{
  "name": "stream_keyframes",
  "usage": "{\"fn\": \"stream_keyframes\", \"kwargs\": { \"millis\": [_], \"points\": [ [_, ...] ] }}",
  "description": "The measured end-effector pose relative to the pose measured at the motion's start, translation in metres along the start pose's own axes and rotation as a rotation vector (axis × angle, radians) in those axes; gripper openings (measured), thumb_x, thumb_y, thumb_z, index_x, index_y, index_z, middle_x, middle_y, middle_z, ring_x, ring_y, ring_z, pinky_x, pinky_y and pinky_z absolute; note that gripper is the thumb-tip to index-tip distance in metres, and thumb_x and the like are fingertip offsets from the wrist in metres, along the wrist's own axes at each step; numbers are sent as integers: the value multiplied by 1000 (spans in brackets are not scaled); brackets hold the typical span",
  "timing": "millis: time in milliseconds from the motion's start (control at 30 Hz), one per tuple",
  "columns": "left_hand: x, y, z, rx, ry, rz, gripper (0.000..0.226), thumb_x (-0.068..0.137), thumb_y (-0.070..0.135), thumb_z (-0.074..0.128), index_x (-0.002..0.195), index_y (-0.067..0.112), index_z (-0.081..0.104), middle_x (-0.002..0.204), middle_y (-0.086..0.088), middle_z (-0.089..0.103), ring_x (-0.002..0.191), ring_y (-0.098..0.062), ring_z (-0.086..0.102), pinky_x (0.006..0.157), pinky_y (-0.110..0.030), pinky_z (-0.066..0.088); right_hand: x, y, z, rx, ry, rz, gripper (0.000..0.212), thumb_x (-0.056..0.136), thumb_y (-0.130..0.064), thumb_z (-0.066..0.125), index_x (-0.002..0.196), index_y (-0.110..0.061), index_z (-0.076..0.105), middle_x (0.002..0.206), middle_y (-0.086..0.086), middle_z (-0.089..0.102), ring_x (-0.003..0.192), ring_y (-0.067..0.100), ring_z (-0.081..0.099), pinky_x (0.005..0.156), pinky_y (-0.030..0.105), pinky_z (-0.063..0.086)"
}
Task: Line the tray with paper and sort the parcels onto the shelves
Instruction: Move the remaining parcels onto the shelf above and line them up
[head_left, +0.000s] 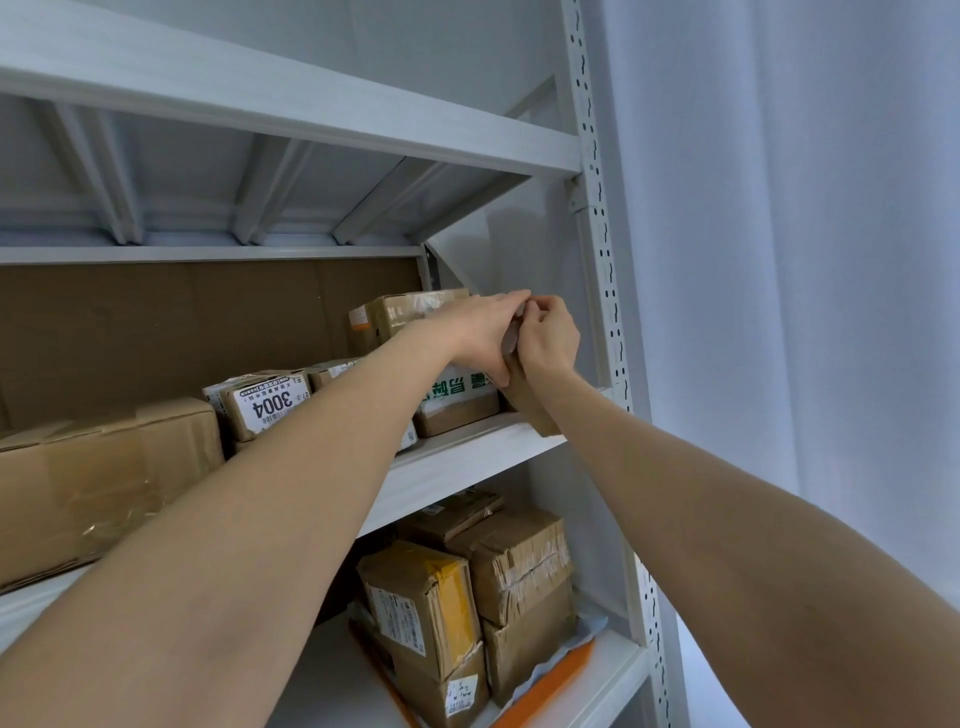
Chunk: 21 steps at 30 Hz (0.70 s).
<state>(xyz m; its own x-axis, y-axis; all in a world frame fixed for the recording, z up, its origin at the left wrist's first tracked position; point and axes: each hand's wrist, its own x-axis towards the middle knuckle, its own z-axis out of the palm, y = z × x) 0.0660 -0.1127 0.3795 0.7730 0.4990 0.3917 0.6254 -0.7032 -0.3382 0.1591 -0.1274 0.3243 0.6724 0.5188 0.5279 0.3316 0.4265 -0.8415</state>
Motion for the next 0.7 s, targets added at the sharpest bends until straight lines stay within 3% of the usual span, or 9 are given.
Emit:
{"fn": "stream_keyframes", "kwargs": {
  "millis": [67, 167, 233, 300, 400, 467, 600, 700],
  "points": [
    [3, 7, -11, -117, 58, 22, 105, 56, 29, 87, 143, 22, 29, 139, 0, 46, 118, -22, 52, 96, -38, 48, 3, -10, -7, -38, 53, -70, 26, 101, -28, 39, 111, -16, 59, 106, 2, 64, 106, 24, 60, 91, 40, 48],
    [7, 15, -30, -172, 178, 44, 97, 58, 29, 86, 139, 17, 33, 136, -3, 43, 114, -22, 52, 94, -36, 47, 9, -26, -19, -107, 142, -158, 33, 98, -41, 41, 114, -21, 61, 115, 2, 64, 113, 23, 52, 97, 45, 44],
    [9, 19, -41, -131, 276, 68, 93, 64, 28, 84, 140, 14, 32, 138, -6, 38, 112, -23, 53, 91, -34, 47, 13, -35, -25, -140, 163, -207, 36, 94, -47, 44, 119, -25, 57, 123, 1, 58, 120, 22, 45, 102, 44, 39],
    [9, 22, -52, -53, 364, 89, 83, 72, 23, 79, 139, 15, 32, 139, -6, 33, 102, -23, 56, 77, -31, 48, 15, -42, -30, -176, 156, -237, 42, 90, -50, 49, 127, -29, 50, 130, 4, 49, 122, 24, 41, 103, 42, 38],
    [7, 24, -61, 96, 452, 126, 75, 76, 17, 74, 138, 16, 33, 138, -7, 31, 86, -19, 52, 65, -26, 39, 19, -47, -32, -109, 105, -214, 48, 87, -52, 52, 131, -34, 43, 130, 5, 43, 111, 25, 49, 90, 40, 44],
    [5, 23, -62, 199, 462, 149, 75, 77, 12, 73, 140, 16, 33, 139, -8, 31, 89, -20, 53, 65, -25, 40, 22, -47, -31, -54, 63, -192, 52, 87, -52, 54, 133, -33, 40, 127, 5, 47, 98, 21, 53, 82, 37, 44],
    [7, 18, -54, 279, 425, 183, 79, 78, 3, 69, 144, 19, 29, 146, -5, 27, 104, -24, 54, 75, -32, 52, 29, -43, -22, 94, -21, -115, 52, 82, -39, 58, 130, -32, 40, 112, 6, 61, 98, 27, 65, 84, 48, 55],
    [9, 12, -49, 222, 368, 166, 82, 79, -2, 66, 147, 21, 26, 154, -1, 19, 112, -25, 54, 84, -38, 53, 38, -38, -12, 317, -133, 18, 48, 81, -33, 64, 125, -26, 45, 108, 7, 65, 92, 24, 69, 72, 41, 61]
  ]
}}
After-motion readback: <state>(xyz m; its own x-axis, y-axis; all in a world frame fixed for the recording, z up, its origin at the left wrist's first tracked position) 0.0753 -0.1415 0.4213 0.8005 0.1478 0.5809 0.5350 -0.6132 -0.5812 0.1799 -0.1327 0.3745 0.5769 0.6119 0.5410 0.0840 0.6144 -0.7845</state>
